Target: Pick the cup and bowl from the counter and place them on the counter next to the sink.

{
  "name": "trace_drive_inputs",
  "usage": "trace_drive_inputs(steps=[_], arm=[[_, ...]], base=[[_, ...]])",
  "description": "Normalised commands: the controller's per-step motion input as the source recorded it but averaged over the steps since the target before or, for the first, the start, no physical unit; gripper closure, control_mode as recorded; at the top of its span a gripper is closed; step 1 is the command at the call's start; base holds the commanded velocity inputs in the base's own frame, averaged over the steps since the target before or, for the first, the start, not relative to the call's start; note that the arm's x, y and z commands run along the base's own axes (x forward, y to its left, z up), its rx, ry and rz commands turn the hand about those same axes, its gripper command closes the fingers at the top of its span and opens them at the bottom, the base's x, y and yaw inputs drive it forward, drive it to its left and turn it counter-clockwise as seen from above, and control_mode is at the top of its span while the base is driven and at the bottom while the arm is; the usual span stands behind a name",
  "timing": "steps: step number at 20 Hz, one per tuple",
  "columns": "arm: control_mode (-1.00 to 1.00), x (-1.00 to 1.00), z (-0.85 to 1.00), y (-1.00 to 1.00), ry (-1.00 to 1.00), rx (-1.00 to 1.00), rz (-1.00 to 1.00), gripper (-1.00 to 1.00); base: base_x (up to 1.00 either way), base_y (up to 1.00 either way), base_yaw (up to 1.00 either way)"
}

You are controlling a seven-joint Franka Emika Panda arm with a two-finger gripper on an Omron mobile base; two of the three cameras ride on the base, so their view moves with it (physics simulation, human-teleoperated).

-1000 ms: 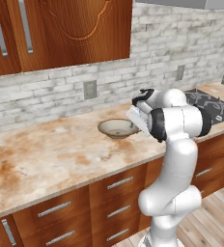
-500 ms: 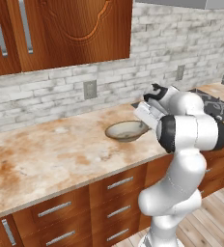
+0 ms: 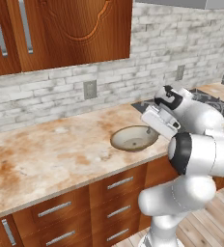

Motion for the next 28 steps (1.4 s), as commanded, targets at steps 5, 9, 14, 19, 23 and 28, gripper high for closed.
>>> trace_drive_inputs(steps=[5,9,14,19,23,28], arm=[[-1.0,-0.61,0.05,0.0,-0.28,0.08,0.19,1.0],[-1.0,-0.31,0.13,0.0,-0.1,0.03,0.13,1.0],[-1.0,-0.14,0.09,0.0,-0.02,0.0,0.06,1.0],[-1.0,0.02,0.0,0.0,0.01,0.0,0.0,1.0],[-1.0,0.0,0.01,0.0,0.0,0.01,0.0,1.0],[-1.0,0.0,0.04,0.0,0.0,0.05,-0.01,1.0]], base=[[0.0,0.0,0.0],[0.0,0.0,0.0],[0.0,0.0,0.0],[0.0,0.0,0.0],[0.0,0.0,0.0],[0.0,0.0,0.0]])
